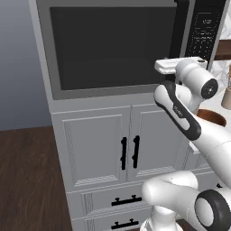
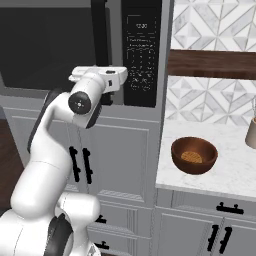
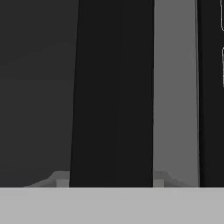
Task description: Open the microwave, place the bowl with waffle inside the microwave, then close the microwave door and turn it on.
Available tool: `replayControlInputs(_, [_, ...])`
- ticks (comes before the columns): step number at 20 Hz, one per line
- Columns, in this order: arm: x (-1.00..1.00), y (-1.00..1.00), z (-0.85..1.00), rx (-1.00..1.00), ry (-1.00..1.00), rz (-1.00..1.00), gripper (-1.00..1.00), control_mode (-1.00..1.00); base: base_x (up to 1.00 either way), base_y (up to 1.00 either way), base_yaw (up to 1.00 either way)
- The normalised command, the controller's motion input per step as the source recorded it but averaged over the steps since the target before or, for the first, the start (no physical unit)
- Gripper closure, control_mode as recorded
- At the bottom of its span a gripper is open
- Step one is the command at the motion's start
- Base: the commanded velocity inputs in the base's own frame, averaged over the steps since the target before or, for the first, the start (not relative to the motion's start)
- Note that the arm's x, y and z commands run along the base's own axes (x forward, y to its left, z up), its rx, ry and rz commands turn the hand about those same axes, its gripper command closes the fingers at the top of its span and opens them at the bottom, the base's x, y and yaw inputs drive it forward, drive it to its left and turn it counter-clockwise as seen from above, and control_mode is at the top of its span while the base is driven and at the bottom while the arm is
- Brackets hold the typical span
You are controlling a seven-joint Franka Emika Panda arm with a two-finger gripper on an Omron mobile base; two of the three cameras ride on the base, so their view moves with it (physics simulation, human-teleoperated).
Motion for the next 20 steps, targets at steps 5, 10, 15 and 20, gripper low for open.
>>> replayControlInputs(5, [0.0,0.0,0.0,0.0,0.0,0.0,1.0,-1.0,0.0,0.0,0.0])
replayControlInputs(10, [-0.72,0.0,-0.01,-0.01,-0.02,0.03,1.0,-1.0,0.0,0.0,0.0])
replayControlInputs(15, [-1.0,0.01,0.0,0.0,0.0,0.0,1.0,-1.0,0.0,0.0,0.0])
replayControlInputs(20, [-1.0,0.04,0.0,0.0,0.08,-0.01,1.0,-1.0,0.0,0.0,0.0])
